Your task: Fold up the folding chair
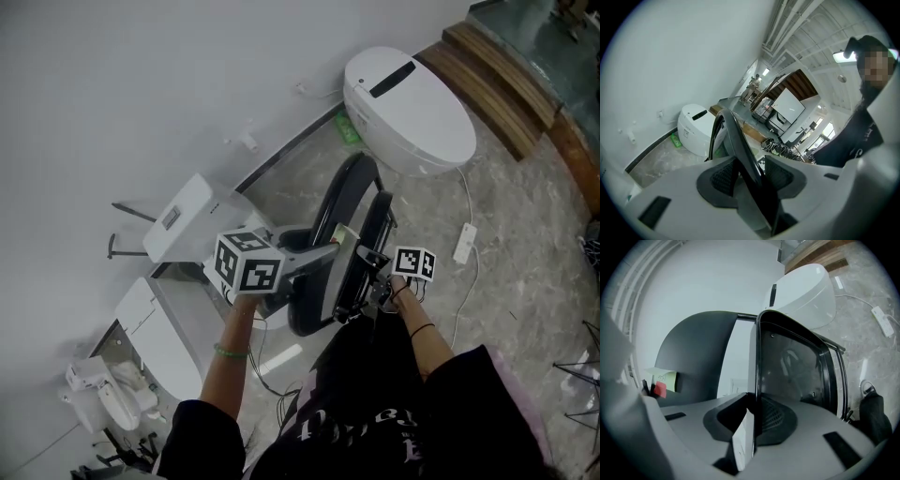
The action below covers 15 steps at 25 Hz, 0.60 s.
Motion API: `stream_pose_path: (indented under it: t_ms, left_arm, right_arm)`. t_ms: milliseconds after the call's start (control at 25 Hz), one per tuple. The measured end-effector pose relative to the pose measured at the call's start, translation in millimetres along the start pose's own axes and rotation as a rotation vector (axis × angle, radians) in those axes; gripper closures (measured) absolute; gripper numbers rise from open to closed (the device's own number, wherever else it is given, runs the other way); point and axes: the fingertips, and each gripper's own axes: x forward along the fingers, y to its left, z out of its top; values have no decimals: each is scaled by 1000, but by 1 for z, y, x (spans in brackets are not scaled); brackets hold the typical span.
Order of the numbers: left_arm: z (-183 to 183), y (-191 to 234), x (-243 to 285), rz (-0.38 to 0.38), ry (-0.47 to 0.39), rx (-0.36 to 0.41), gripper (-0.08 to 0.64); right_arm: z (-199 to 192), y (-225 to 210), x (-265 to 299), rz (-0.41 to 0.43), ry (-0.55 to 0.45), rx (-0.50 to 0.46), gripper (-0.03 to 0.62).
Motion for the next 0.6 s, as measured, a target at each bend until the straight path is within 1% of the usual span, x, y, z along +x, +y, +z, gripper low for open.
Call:
stream_pose_path:
  t_ms: [80, 160, 320, 480, 600]
  left_arm:
    - [2, 8, -4, 23, 1, -21, 387]
    - [3, 16, -7, 45, -1, -53, 401]
    - [8, 24, -6, 57, 5, -91, 411]
    - [26, 47, 4, 85, 17, -126, 419]
    - [49, 54, 8, 111, 30, -132, 419]
  right_arm:
    - [1, 2, 7, 4, 21, 6, 525]
    - [1, 3, 11, 5, 41, 27, 528]
    - [3, 3, 14, 5, 96, 61, 534]
    - [26, -2, 31, -15, 191, 60, 532]
    - [48, 8, 38, -7, 225, 59, 532]
